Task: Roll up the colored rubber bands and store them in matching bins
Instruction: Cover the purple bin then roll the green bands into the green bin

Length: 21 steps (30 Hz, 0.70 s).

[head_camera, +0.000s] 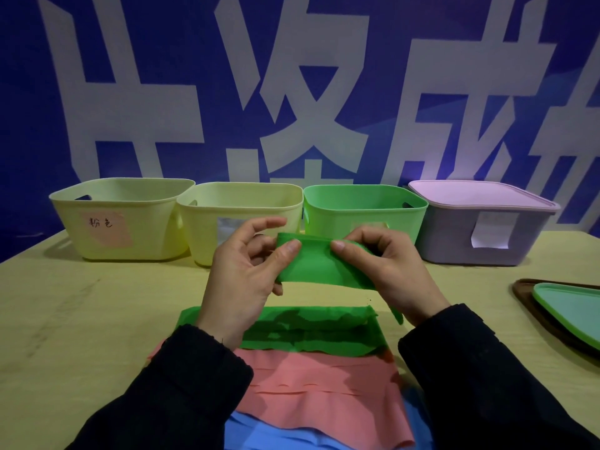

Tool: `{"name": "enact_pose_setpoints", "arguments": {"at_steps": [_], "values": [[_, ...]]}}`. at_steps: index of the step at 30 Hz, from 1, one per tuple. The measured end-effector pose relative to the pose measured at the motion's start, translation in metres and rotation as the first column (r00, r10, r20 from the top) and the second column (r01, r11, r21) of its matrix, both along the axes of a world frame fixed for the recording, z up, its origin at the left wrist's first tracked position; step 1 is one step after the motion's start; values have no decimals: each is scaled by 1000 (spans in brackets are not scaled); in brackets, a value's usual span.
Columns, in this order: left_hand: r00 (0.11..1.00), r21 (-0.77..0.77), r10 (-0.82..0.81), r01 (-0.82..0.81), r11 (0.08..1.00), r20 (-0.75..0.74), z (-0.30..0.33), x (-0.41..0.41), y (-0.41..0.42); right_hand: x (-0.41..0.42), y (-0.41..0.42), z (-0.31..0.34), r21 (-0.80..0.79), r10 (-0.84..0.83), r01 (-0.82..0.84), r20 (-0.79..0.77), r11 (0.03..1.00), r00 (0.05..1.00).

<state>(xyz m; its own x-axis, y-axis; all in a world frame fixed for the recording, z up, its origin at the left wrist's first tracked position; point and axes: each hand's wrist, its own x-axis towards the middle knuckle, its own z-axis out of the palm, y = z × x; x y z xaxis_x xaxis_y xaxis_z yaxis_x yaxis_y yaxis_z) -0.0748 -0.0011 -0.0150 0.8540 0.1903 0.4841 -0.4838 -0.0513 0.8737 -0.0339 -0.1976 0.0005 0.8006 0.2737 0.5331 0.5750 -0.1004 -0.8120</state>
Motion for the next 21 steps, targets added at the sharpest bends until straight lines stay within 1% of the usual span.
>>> {"name": "enact_pose_setpoints", "arguments": {"at_steps": [3, 7, 9, 12, 14, 17, 21], "values": [[999, -44, -37, 37, 998, 4, 1, -1, -2, 0, -1, 0, 21, 20, -21, 14, 1000, 1000], [997, -23, -81, 81, 996, 11, 0, -1, -4, -3, -1, 1, 62, 85, -83, -21, 995, 996], [993, 4, -112, 112, 994, 25, -1, -3, -7, -3, 2, 0, 64, 70, -69, -11, 996, 998], [990, 55, -125, 122, 991, 61, -2, -6, -9, -4, 5, -2, 24, 51, -51, 27, 998, 998], [991, 59, -119, 115, 992, 60, 0, -6, -10, -4, 5, -1, 5, 60, -60, 39, 998, 997], [995, -37, -89, 90, 995, 45, -1, -2, -8, -3, 3, -3, 6, 77, -77, 40, 997, 996], [998, 3, -54, 54, 999, 22, -1, -3, -6, -2, 4, -2, 27, 43, -44, 39, 999, 998]]}}
